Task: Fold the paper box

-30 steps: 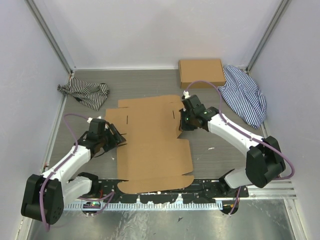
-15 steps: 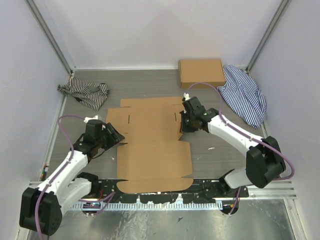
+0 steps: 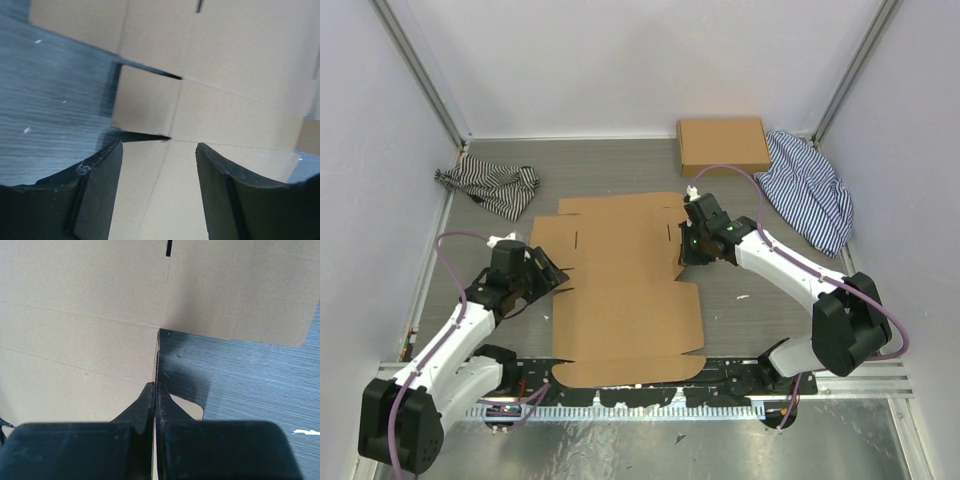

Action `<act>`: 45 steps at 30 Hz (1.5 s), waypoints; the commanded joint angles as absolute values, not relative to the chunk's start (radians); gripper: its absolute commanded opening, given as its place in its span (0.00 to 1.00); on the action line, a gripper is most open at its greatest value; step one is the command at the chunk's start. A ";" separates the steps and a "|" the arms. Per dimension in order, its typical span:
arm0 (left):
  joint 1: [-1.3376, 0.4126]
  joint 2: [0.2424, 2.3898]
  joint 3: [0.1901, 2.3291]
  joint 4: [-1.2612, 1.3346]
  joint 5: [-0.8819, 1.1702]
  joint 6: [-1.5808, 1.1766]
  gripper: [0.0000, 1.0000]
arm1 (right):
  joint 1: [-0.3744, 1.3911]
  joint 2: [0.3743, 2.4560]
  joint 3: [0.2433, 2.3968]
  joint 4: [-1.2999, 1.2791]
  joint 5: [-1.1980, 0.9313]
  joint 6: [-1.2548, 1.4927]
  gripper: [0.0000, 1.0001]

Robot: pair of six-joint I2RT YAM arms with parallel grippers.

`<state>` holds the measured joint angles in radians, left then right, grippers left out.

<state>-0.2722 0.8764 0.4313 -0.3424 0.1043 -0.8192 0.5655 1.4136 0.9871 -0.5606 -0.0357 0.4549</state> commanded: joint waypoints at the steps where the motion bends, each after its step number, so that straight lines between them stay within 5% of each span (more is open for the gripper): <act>1: -0.275 0.916 0.471 -0.434 0.005 -0.781 0.69 | 0.574 1.397 0.997 -0.533 -0.038 0.463 0.01; 21: -0.275 1.049 0.394 -0.185 0.079 -0.827 0.70 | 0.577 1.341 1.011 -0.560 -0.095 0.463 0.01; 35: -0.275 0.982 0.392 -0.175 0.091 -0.833 0.53 | 0.578 1.363 1.008 -0.553 -0.079 0.463 0.01; 45: -0.278 0.990 0.406 -0.145 0.138 -0.840 0.51 | 0.578 1.383 1.001 -0.537 -0.084 0.465 0.01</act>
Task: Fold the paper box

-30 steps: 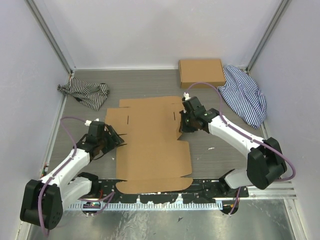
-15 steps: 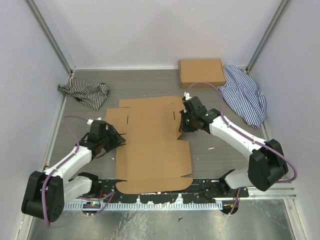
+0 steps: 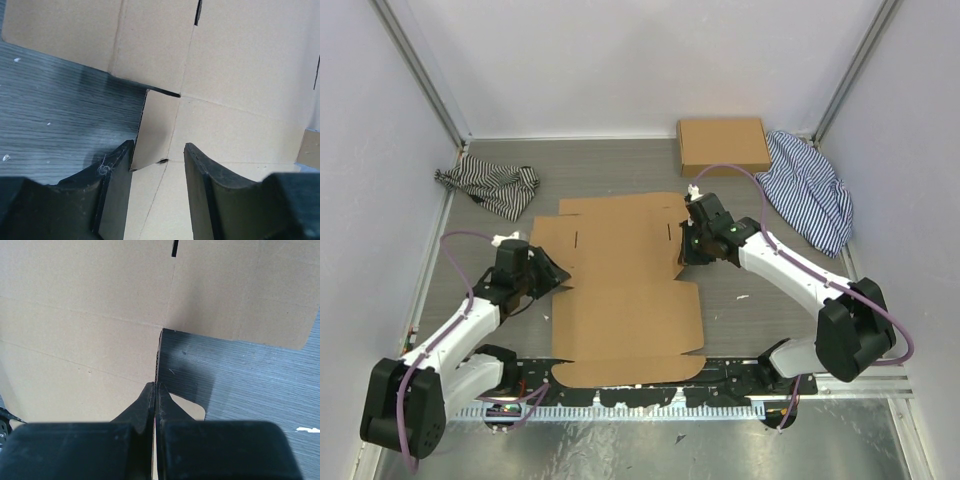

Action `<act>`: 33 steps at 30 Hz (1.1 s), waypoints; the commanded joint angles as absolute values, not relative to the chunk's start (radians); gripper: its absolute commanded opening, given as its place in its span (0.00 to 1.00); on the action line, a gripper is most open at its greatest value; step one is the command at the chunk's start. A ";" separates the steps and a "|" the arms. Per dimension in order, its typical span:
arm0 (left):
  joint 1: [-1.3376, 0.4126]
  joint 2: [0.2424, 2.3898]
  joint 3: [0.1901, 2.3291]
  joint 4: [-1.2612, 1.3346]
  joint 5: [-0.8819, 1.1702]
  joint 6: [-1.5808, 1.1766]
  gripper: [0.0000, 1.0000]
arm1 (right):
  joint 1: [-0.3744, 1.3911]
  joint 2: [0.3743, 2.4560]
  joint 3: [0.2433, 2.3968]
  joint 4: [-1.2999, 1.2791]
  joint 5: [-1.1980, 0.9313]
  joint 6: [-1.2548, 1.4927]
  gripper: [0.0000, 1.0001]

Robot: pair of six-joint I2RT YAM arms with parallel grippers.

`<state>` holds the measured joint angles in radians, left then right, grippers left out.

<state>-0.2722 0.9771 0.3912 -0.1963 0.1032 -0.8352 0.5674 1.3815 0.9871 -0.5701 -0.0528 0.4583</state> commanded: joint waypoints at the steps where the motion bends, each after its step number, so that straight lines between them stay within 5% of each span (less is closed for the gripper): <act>1: -0.278 1.000 0.410 -0.142 0.143 -0.840 0.51 | 0.578 1.386 1.001 -0.536 -0.083 0.465 0.01; 16: -0.325 1.043 0.497 -0.188 0.099 -0.786 0.52 | 0.590 1.459 1.039 -0.541 -0.045 0.461 0.02; 33: -0.383 1.166 0.577 -0.165 0.107 -0.777 0.53 | 0.618 1.540 1.105 -0.529 -0.079 0.453 0.32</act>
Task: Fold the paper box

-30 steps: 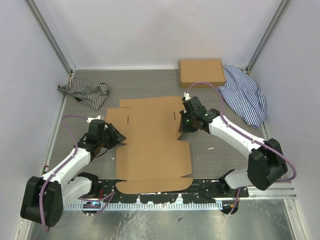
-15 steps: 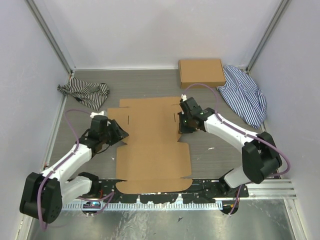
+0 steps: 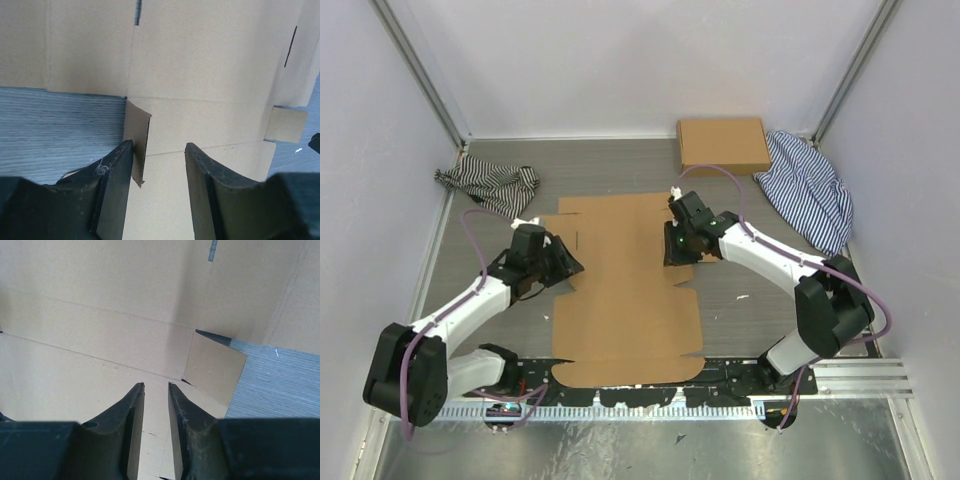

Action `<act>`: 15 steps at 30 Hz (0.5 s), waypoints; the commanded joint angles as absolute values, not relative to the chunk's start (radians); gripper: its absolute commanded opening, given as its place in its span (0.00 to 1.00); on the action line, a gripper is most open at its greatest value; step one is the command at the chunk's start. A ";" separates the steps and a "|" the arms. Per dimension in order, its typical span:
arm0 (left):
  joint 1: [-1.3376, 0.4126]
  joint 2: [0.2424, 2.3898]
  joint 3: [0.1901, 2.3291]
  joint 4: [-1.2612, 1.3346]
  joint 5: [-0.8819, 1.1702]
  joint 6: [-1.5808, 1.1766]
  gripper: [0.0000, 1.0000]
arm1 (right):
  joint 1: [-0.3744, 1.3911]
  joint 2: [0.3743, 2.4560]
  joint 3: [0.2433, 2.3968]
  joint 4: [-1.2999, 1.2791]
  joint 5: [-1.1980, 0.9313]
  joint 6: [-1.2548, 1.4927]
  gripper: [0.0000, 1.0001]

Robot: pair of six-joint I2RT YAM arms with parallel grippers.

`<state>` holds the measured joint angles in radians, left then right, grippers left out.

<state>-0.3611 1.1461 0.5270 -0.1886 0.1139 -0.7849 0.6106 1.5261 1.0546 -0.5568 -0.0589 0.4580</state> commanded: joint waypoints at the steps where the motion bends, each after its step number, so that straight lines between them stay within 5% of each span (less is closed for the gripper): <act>1: -0.389 1.176 0.584 -0.161 0.107 -0.778 0.53 | 0.618 1.547 1.106 -0.528 -0.080 0.451 0.32; 4: -0.414 1.204 0.602 -0.161 0.107 -0.784 0.53 | 0.619 1.557 1.109 -0.528 -0.071 0.457 0.33; 9: -0.449 1.255 0.626 -0.155 0.094 -0.788 0.53 | 0.619 1.530 1.092 -0.537 0.011 0.506 0.55; 15: -0.464 1.338 0.637 -0.131 0.085 -0.790 0.53 | 0.617 1.483 1.062 -0.555 0.116 0.574 0.65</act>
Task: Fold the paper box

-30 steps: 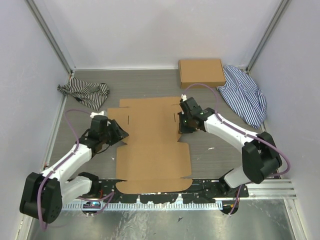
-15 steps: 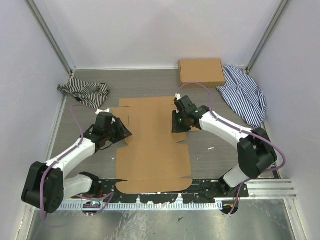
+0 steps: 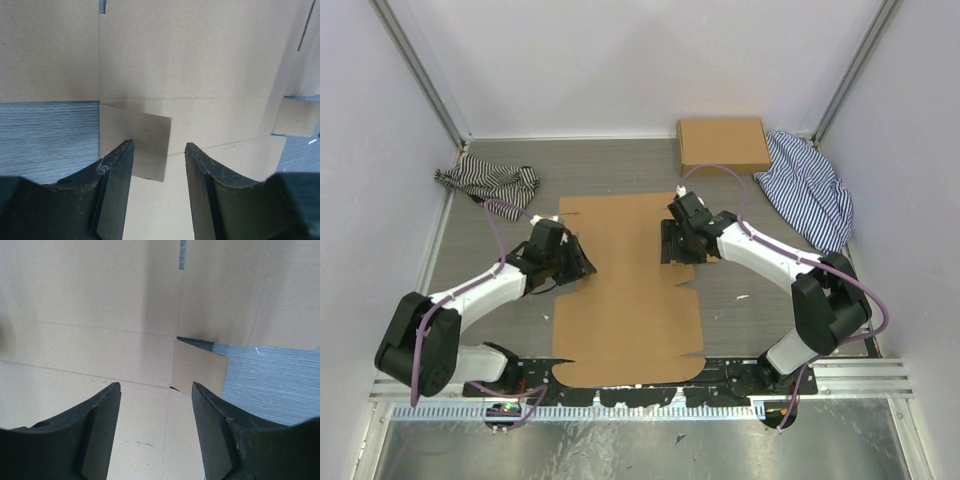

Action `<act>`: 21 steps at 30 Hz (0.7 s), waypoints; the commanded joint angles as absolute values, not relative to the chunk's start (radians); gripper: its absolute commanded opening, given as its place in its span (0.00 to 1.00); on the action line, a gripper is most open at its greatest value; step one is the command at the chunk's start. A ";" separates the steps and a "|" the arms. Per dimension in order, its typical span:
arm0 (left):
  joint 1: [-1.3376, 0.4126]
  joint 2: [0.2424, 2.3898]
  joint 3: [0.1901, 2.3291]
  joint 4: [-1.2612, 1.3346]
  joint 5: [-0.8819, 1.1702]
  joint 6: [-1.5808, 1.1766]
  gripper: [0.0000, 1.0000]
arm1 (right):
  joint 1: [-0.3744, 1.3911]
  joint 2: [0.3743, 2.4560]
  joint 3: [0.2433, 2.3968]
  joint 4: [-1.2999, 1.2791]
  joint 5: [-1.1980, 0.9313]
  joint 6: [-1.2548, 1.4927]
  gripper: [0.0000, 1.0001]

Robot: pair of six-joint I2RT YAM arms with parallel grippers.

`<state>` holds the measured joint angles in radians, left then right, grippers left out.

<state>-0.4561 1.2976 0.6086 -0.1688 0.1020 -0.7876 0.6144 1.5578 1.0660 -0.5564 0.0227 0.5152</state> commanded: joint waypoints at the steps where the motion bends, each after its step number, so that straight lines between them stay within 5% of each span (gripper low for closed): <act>1: -0.465 1.350 0.638 -0.128 0.083 -0.790 0.53 | 0.615 1.483 1.059 -0.558 0.124 0.580 0.66; 21: -0.466 1.460 0.659 -0.137 0.071 -0.781 0.51 | 0.523 1.557 1.002 -0.534 0.117 0.652 0.69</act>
